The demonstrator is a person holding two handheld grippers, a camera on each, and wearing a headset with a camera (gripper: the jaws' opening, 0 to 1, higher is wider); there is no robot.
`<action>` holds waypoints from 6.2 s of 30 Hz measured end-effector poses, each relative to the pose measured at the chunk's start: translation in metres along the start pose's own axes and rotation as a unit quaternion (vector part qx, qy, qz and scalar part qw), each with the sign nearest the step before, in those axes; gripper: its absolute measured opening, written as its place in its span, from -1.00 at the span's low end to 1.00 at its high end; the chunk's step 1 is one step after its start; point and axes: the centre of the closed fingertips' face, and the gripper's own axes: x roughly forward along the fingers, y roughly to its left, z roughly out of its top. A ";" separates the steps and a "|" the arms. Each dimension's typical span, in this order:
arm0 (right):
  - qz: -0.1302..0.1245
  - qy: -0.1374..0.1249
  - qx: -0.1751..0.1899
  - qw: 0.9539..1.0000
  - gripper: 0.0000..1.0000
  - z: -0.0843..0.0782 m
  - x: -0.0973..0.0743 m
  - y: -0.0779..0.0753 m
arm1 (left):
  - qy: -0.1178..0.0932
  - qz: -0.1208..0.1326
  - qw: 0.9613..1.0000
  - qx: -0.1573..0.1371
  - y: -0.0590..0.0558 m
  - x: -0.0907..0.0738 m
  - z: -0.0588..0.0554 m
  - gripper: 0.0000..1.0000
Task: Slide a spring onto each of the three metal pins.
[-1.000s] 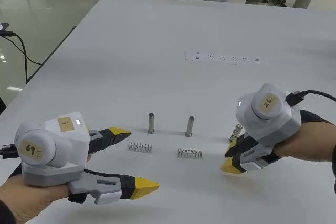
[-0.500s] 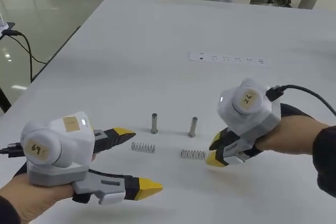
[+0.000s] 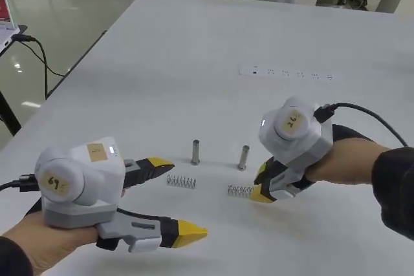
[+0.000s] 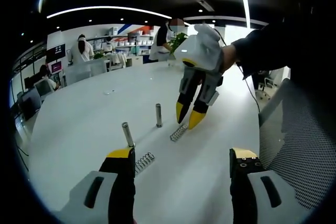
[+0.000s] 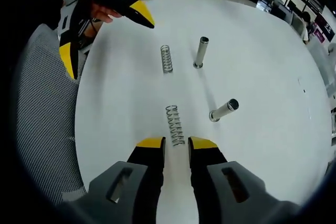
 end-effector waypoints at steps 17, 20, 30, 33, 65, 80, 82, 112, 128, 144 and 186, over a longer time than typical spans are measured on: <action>0.011 0.024 -0.022 0.999 -0.69 -0.004 0.012 0.001 | 0.002 -0.002 1.000 -0.003 -0.001 -0.001 -0.001 0.41; 0.012 0.026 -0.032 0.999 -0.72 -0.004 0.011 0.003 | 0.002 -0.003 1.000 -0.003 -0.001 0.000 -0.001 0.41; 0.012 0.029 -0.046 0.998 -0.75 -0.004 0.007 0.008 | 0.005 -0.011 1.000 0.002 -0.004 0.005 -0.001 0.39; 0.020 0.028 -0.048 0.998 -0.75 -0.003 0.000 0.014 | 0.007 -0.016 1.000 0.005 -0.006 0.008 0.000 0.37; 0.051 0.017 -0.117 0.992 -0.75 0.027 -0.045 0.058 | -0.005 -0.086 0.995 0.051 -0.037 0.034 0.018 -0.37; 0.065 0.014 -0.142 0.988 -0.75 0.031 -0.048 0.067 | -0.007 -0.100 0.992 0.074 -0.046 0.036 0.021 -0.66; 0.067 0.012 -0.143 0.987 -0.75 0.032 -0.049 0.069 | -0.006 -0.101 0.992 0.077 -0.046 0.037 0.021 -0.72; 0.070 -0.014 -0.137 0.988 -0.74 0.054 -0.070 0.077 | 0.001 -0.102 0.990 0.092 -0.046 0.036 0.017 -0.84; 0.068 -0.051 -0.136 0.987 -0.74 0.073 -0.073 0.081 | -0.007 -0.100 0.991 0.090 -0.046 0.037 0.020 -0.85; 0.073 -0.051 -0.127 0.988 -0.72 0.071 -0.066 0.081 | -0.015 -0.103 0.991 0.086 -0.047 0.038 0.022 -0.86; 0.066 -0.030 -0.127 0.989 -0.74 0.061 -0.064 0.074 | -0.009 -0.078 0.996 0.046 -0.035 0.035 0.016 -0.36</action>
